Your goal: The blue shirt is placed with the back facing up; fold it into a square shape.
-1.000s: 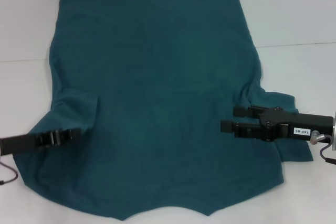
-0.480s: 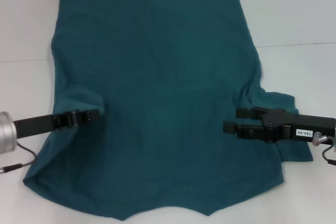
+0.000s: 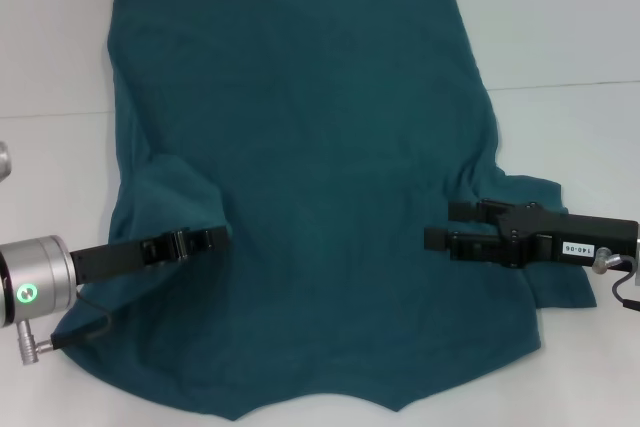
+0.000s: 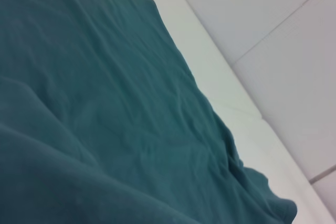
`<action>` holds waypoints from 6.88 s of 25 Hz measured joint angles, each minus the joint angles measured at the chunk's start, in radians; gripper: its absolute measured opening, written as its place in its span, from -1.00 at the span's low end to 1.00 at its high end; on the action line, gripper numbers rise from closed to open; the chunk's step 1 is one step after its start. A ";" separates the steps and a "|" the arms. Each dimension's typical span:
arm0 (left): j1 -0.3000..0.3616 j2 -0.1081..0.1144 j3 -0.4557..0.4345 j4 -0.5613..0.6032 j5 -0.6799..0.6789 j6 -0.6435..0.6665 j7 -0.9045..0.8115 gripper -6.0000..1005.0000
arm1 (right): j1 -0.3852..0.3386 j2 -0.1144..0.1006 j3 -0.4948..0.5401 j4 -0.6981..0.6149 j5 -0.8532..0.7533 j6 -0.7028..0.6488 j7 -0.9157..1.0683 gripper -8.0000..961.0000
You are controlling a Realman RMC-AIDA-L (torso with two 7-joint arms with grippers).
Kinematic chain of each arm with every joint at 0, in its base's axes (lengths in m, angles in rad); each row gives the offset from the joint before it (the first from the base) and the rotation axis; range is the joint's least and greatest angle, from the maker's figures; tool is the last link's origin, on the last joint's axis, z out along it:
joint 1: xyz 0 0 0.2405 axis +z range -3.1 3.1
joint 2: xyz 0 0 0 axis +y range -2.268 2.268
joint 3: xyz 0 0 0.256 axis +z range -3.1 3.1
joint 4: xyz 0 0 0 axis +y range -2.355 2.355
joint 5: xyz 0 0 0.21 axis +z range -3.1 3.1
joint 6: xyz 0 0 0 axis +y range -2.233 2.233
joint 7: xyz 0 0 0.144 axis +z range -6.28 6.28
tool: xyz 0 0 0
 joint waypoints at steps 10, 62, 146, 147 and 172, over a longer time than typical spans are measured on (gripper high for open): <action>0.046 0.008 -0.017 -0.001 -0.061 -0.011 0.010 -0.70 | -0.004 -0.001 0.000 0.000 0.000 0.003 0.000 0.90; 0.099 -0.004 0.172 -0.032 -0.115 0.182 0.811 0.76 | -0.065 -0.101 0.024 -0.130 -0.164 0.247 0.532 0.90; 0.096 -0.005 0.173 -0.046 -0.130 0.198 0.764 0.75 | -0.060 -0.068 0.055 -0.135 0.012 0.382 0.412 -0.97; 0.095 -0.005 0.173 -0.047 -0.130 0.198 0.764 0.75 | -0.056 -0.068 0.054 -0.135 0.011 0.382 0.411 -0.97; 0.092 -0.005 0.171 -0.052 -0.130 0.186 0.764 0.75 | 0.045 -0.042 -0.035 -0.133 0.006 0.387 0.408 -0.93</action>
